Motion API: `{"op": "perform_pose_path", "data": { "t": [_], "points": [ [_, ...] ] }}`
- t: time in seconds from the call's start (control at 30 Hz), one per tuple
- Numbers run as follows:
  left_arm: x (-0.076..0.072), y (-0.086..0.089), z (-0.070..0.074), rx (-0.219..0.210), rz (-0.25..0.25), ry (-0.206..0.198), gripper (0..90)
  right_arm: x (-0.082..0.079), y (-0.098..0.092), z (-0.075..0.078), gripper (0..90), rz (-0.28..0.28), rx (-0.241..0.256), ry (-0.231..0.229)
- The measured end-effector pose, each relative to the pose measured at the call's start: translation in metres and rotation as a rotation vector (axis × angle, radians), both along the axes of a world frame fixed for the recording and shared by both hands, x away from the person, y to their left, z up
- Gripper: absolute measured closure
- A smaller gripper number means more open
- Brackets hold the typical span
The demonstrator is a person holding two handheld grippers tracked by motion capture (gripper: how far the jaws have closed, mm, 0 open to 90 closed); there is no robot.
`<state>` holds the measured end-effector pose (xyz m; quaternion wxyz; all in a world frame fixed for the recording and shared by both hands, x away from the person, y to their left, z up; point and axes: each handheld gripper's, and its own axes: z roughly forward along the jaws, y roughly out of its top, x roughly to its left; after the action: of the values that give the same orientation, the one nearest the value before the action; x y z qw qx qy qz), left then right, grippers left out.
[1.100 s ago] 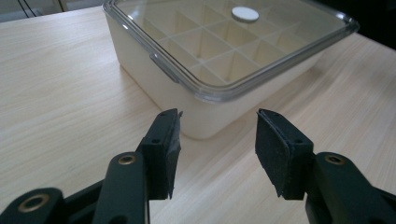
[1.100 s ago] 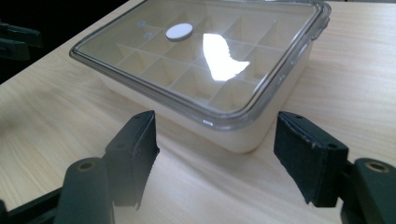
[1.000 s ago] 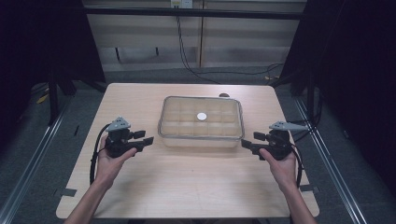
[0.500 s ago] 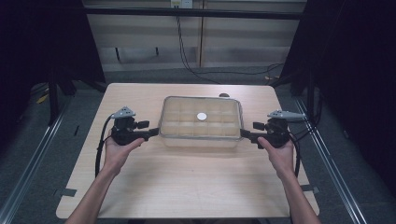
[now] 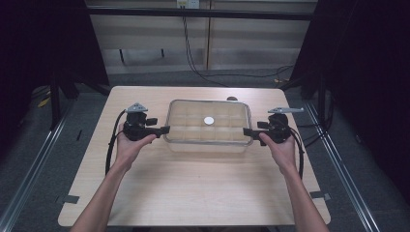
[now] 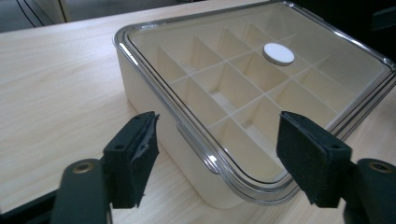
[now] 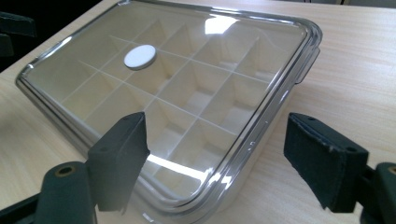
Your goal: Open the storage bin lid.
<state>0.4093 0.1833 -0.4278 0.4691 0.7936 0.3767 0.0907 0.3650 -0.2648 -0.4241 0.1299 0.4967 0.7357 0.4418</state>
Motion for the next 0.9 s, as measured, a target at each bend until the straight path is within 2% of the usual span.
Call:
{"op": "perform_pose_path", "data": {
  "t": [0.17,0.2,0.27,0.43,0.47,0.53,0.6,0.63,0.73,0.77,0.9],
  "points": [
    [0.002,-0.004,-0.009,0.015,0.001,0.032,24.7,0.007,0.002,-0.008,21.1,0.009,-0.012,0.032],
    [0.003,-0.006,-0.011,0.028,-0.010,0.034,24.2,0.008,0.004,-0.010,20.3,0.012,-0.022,0.041],
    [0.004,-0.007,-0.011,0.026,-0.011,0.036,24.1,0.009,0.005,-0.011,20.1,0.013,-0.024,0.045],
    [0.006,-0.009,-0.013,0.026,-0.026,0.053,22.5,0.014,0.005,-0.016,19.1,0.020,-0.007,0.061],
    [0.006,-0.010,-0.015,0.025,-0.026,0.058,21.9,0.015,0.006,-0.018,19.0,0.036,-0.007,0.079],
    [0.006,-0.010,-0.016,0.024,-0.028,0.064,21.5,0.015,0.007,-0.019,18.8,0.035,-0.015,0.082],
    [0.007,-0.011,-0.018,0.038,-0.027,0.068,21.4,0.017,0.009,-0.020,18.8,0.038,-0.013,0.090],
    [0.008,-0.012,-0.020,0.023,-0.031,0.080,19.6,0.018,0.010,-0.021,18.4,0.040,-0.015,0.095],
    [0.009,-0.014,-0.020,0.019,-0.036,0.088,19.7,0.020,0.013,-0.022,16.7,0.041,-0.019,0.102],
    [0.009,-0.014,-0.020,0.020,-0.040,0.090,19.9,0.022,0.015,-0.022,13.7,0.043,-0.026,0.103],
    [0.009,-0.018,-0.020,0.016,-0.059,0.090,20.0,0.025,0.020,-0.023,12.8,0.032,-0.036,0.107]
  ]
}}
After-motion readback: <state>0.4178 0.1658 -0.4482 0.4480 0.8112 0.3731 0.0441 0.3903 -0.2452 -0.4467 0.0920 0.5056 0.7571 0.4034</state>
